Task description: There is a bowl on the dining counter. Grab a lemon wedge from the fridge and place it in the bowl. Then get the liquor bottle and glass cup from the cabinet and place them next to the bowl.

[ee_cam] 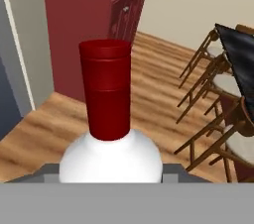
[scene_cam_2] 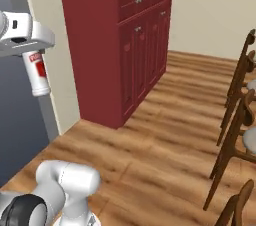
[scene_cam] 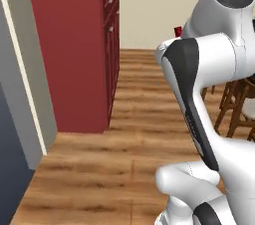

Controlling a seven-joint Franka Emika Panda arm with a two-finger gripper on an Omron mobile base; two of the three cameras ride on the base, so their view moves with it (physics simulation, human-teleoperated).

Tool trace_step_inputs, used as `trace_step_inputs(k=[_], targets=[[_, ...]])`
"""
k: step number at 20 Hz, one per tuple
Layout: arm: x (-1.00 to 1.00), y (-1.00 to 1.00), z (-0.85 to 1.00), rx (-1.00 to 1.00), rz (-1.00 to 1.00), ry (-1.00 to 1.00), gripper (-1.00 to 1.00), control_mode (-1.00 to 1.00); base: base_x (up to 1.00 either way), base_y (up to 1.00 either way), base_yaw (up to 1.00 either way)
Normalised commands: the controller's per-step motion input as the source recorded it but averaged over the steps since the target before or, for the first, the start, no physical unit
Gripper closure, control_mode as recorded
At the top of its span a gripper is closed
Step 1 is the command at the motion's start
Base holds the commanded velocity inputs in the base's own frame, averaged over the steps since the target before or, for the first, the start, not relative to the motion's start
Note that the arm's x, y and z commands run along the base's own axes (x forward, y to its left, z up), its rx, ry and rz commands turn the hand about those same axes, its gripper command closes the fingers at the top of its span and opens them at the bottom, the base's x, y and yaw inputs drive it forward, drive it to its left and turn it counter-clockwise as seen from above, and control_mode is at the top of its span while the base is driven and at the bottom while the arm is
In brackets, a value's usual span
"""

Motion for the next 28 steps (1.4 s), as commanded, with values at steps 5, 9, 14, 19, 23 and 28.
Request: trace_step_inputs(k=[5,9,14,19,23,28], targets=[[0.00,0.00,0.00,0.00,0.00,0.00,1.00,1.00,0.99,0.04,-0.49],[0.00,0.00,0.00,0.00,0.00,0.00,1.00,1.00,0.97,0.00,-0.51],[0.00,0.00,0.00,0.00,0.00,0.00,1.00,1.00,0.84,0.00,-0.57],[0.00,0.00,0.00,0.00,0.00,0.00,1.00,1.00,0.78,0.10,-0.58],[0.00,0.00,0.00,0.00,0.00,0.00,1.00,1.00,0.72,0.19,-0.58],[0.00,0.00,0.00,0.00,0.00,0.00,1.00,1.00,0.51,0.28,-0.60]])
